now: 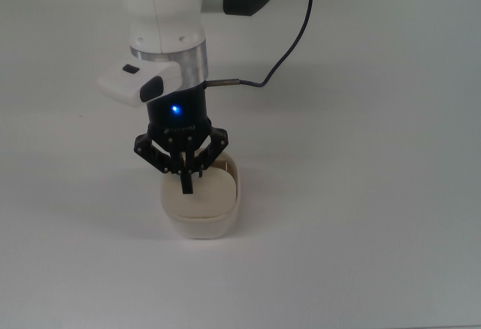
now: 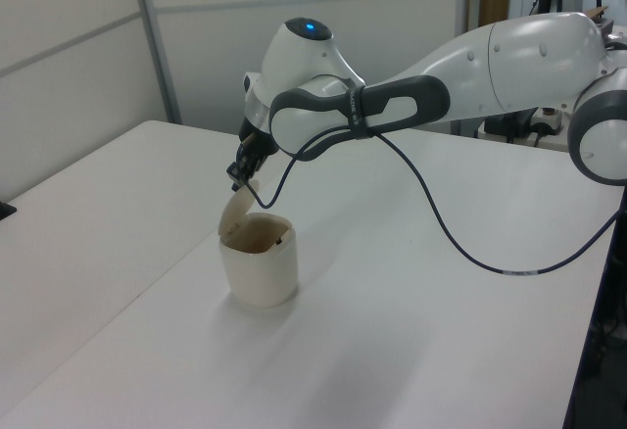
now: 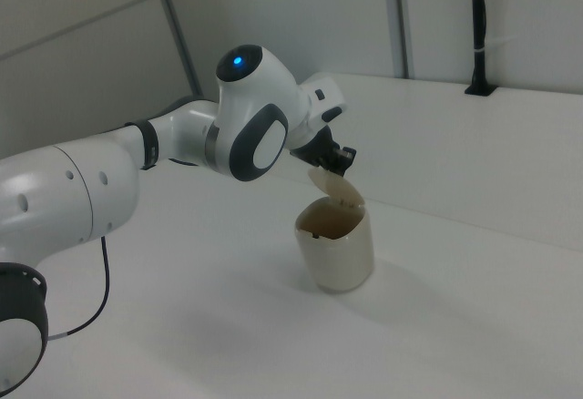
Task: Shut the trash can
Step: 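Push the open lid down onto the can rim with the gripper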
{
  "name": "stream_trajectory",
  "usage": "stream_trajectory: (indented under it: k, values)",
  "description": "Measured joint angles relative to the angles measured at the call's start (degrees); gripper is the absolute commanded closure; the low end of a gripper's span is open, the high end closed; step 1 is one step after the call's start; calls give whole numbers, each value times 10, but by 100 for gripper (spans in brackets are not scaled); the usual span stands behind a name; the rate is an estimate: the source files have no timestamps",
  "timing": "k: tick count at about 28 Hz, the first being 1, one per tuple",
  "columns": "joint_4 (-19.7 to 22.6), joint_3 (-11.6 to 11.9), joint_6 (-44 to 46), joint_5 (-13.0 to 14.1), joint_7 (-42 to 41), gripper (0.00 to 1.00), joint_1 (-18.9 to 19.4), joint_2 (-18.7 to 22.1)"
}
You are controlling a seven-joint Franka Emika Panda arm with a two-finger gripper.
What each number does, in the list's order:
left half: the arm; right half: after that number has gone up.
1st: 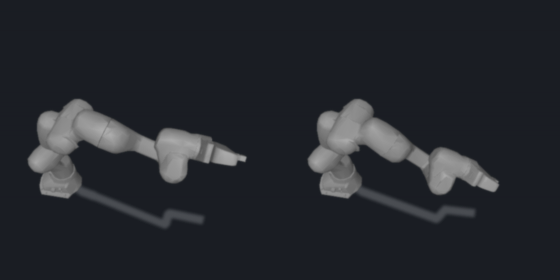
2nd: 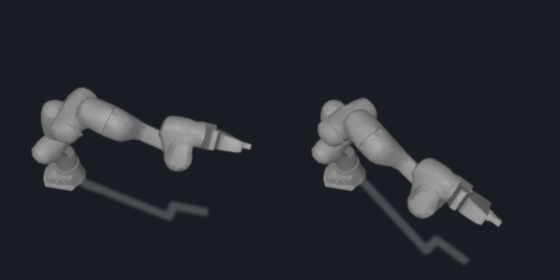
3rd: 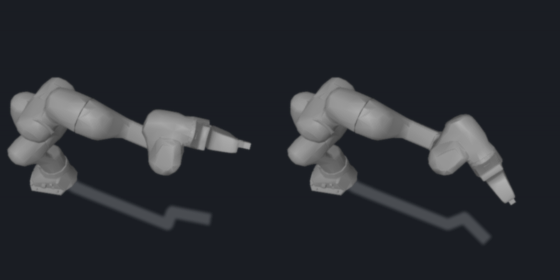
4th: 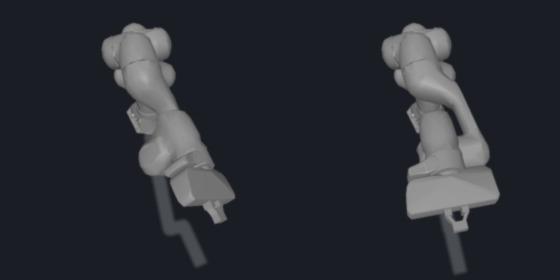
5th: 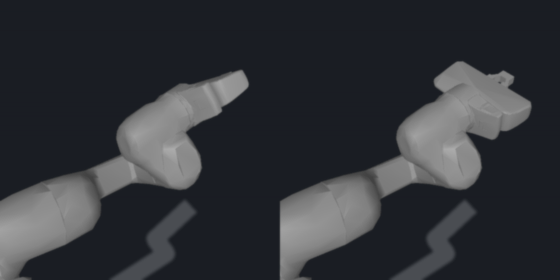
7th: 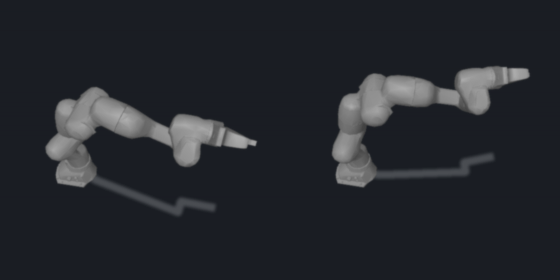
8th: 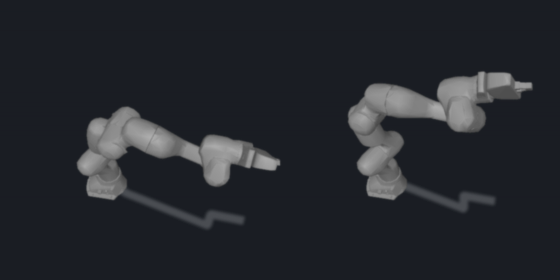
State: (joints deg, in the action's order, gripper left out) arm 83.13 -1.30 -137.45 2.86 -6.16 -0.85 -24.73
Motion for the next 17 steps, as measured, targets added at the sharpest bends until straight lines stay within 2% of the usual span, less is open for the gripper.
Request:
stream_trajectory:
  k: [8, 17]
  values:
    - [-10, 0, 123, 0, 0, 100, 0, 9]
    - [-1, -1, 157, 0, 0, 100, 5, 3]
